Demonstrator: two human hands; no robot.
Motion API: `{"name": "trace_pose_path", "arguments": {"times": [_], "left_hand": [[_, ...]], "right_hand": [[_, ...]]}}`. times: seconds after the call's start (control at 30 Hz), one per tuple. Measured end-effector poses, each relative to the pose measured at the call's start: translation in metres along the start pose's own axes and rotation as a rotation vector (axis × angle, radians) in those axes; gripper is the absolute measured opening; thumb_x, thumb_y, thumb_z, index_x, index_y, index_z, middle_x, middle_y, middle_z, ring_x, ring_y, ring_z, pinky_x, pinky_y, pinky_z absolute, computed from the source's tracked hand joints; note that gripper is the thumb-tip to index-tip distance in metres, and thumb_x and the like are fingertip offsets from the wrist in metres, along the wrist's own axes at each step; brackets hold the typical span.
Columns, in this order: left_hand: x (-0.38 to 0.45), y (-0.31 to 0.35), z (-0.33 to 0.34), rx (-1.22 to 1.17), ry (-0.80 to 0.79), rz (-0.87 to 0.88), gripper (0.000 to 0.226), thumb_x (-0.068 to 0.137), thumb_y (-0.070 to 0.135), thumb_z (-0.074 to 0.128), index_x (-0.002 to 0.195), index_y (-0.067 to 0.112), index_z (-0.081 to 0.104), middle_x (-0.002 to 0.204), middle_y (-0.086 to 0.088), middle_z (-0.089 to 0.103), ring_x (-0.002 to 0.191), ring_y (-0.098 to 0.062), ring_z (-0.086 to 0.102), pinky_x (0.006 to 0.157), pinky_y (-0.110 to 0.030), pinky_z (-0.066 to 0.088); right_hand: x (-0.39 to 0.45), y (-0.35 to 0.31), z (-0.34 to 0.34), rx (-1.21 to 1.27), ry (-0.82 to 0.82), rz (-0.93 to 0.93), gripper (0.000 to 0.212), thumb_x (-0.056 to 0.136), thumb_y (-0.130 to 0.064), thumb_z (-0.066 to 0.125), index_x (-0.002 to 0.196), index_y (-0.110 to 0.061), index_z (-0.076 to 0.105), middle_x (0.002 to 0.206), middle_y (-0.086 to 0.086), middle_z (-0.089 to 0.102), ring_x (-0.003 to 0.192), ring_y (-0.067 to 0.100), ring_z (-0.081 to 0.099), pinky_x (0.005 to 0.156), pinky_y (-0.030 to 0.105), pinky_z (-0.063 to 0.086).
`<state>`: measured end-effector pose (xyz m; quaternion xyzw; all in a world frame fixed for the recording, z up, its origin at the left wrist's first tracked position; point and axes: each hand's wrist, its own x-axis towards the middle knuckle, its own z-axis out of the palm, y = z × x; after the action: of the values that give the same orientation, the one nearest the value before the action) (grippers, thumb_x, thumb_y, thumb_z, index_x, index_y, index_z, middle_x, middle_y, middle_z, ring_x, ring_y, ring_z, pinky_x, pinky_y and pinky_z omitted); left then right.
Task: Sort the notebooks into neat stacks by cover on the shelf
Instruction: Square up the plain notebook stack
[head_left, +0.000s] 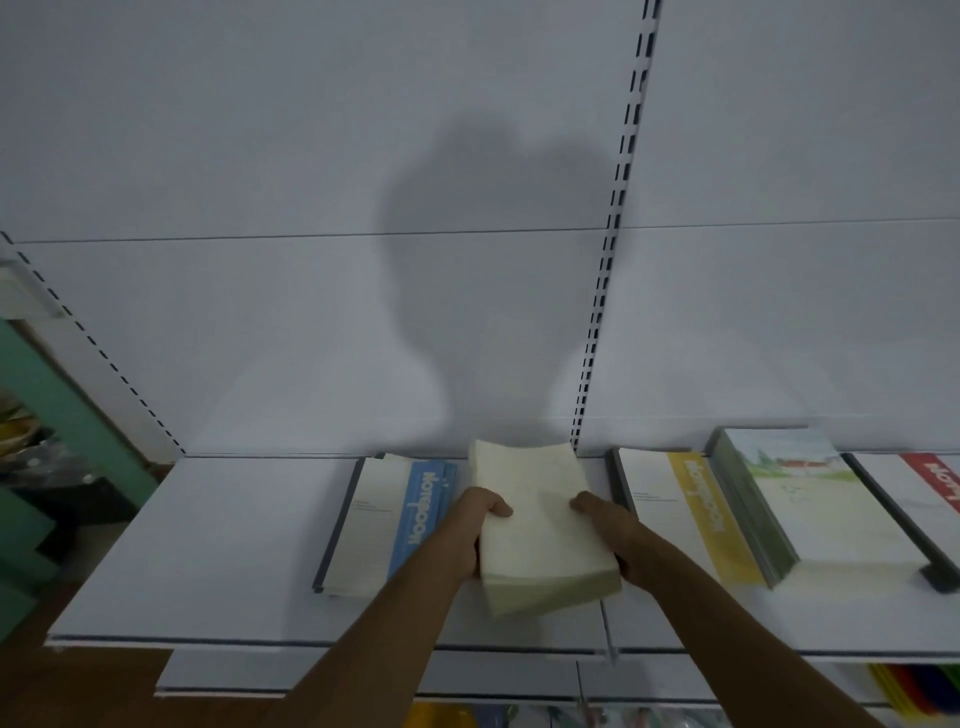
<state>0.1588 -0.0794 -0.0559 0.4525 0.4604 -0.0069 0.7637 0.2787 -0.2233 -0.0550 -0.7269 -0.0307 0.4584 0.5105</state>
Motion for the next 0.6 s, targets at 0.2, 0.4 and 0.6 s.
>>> {"name": "trace_pose_path", "arguments": {"times": [0.2,0.4,0.6], "left_hand": [[0.012,0.002,0.004,-0.036,-0.019,0.098,0.036,0.083,0.008,0.060,0.119,0.001,0.059,0.110,-0.021,0.065,0.091,-0.033,0.063,0.073,-0.039,0.055],[0.018,-0.006,0.011,0.042,-0.044,0.245,0.060,0.070,0.010,0.065,0.128,0.012,0.050,0.111,-0.014,0.064,0.093,-0.030,0.063,0.068,-0.035,0.053],[0.017,-0.012,0.009,0.173,-0.014,0.279,0.067,0.078,0.008,0.066,0.139,0.015,0.039,0.119,-0.008,0.060,0.104,-0.028,0.059,0.086,-0.043,0.052]], "right_hand": [[0.012,0.003,0.002,0.007,0.059,-0.087,0.028,0.097,-0.035,0.047,0.112,-0.011,0.049,0.108,0.014,0.061,0.100,0.032,0.059,0.097,0.049,0.047],[0.015,0.013,0.002,-0.022,0.066,-0.006,0.038,0.098,-0.035,0.044,0.123,-0.008,0.044,0.110,0.015,0.059,0.102,0.033,0.058,0.095,0.046,0.048],[0.019,0.009,0.002,-0.213,0.129,-0.023,0.047,0.095,-0.038,0.047,0.129,-0.006,0.045,0.119,0.013,0.051,0.104,0.029,0.055,0.087,0.039,0.047]]}}
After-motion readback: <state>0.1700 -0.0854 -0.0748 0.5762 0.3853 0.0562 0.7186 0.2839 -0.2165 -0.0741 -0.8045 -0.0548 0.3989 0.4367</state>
